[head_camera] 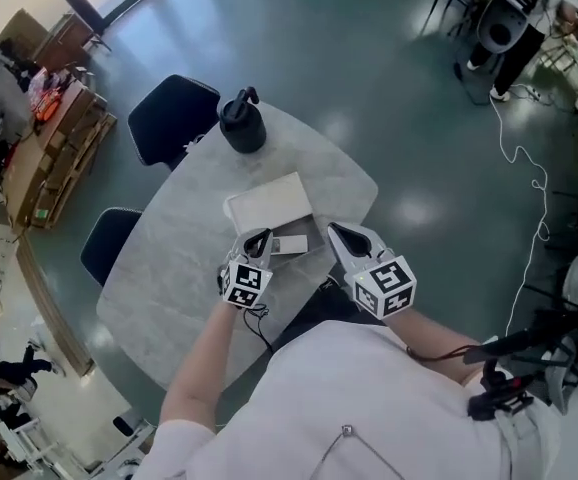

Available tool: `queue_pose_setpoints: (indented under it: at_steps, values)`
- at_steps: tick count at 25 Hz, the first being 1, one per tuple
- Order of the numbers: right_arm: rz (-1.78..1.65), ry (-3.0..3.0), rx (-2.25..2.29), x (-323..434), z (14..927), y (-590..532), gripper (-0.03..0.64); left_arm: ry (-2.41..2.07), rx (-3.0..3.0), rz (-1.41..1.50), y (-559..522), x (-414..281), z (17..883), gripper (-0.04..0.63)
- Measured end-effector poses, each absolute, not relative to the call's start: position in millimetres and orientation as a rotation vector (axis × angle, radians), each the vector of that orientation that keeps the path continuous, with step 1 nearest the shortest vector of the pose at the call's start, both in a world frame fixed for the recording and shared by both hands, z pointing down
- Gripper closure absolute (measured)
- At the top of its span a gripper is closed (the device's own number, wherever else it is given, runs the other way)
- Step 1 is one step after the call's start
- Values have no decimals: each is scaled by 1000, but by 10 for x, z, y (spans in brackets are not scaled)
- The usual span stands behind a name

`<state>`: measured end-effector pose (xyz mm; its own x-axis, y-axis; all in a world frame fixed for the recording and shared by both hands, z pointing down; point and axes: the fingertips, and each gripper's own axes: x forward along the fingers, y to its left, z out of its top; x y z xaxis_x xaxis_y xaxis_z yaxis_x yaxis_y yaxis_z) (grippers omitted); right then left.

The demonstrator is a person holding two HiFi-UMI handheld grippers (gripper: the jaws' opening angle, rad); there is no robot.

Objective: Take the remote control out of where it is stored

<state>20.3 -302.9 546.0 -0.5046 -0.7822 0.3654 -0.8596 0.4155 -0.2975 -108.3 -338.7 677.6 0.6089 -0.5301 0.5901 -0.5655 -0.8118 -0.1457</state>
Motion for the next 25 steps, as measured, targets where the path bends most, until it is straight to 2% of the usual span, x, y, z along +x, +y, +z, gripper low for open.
queue_pose_setpoints:
  at_steps: [11, 17, 25]
  values:
    - [797, -2333, 1626, 589, 5637, -2692, 595, -236, 2720, 1661, -3078, -693, 8123, 592]
    - [833, -2281, 1655, 755, 5714, -2639, 595, 106, 2610, 1924, -2924, -651, 8570, 420]
    - [870, -2225, 1687, 825, 5864, -2631, 595, 225, 2433, 2178, -2892, -785, 9032, 315]
